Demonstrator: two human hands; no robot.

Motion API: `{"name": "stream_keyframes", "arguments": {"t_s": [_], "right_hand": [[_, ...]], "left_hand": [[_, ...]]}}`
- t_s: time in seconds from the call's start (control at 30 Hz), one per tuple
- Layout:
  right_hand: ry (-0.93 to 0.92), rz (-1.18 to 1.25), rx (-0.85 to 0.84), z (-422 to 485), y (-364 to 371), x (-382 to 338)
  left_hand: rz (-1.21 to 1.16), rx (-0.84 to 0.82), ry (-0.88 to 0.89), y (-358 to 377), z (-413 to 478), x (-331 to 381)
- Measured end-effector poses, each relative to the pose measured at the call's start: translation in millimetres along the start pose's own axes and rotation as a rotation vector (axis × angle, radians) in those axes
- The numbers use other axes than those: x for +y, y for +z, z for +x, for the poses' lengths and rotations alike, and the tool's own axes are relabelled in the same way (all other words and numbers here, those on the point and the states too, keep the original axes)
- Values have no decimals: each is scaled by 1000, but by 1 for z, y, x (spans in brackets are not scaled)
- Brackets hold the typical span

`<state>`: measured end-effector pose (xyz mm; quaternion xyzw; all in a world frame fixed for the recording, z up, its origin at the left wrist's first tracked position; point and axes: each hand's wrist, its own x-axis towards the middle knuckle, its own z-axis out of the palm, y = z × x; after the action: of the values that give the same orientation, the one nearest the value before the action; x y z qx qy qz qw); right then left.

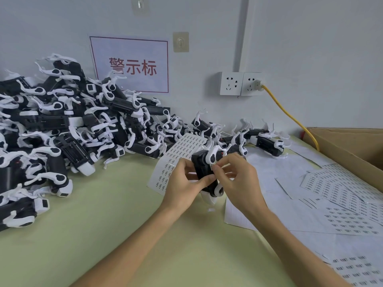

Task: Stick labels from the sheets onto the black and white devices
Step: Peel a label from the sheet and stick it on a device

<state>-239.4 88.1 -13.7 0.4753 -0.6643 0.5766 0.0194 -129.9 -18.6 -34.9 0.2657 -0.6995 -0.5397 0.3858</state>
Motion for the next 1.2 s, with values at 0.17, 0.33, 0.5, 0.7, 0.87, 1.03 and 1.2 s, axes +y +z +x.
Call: {"name": "stream_keyframes", "arguments": {"t_s": [0.17,0.33,0.5,0.7,0.87,1.03,1.2], "right_hand": [[7,6,9,0,0,1],[16,-2,-6,1,0,2],[48,-6,-14,1,-2,2],[84,48,-34,1,-5,0],[79,64,34,2,-5,-2],[110,100,16,5,-8,-1],[62,123,-118,3,-10,0]], "left_hand": [[23,-1,15,0,-1,2],[49,-2,24,-1,-2,3],[79,-12,53,-2,-2,1],[102,-41,91,-4,0,-1],[-23,-70,-6,-4,-2,6],[-279,-208,-225,-9,-2,17],[-315,-246,-312,-9,-1,19]]}}
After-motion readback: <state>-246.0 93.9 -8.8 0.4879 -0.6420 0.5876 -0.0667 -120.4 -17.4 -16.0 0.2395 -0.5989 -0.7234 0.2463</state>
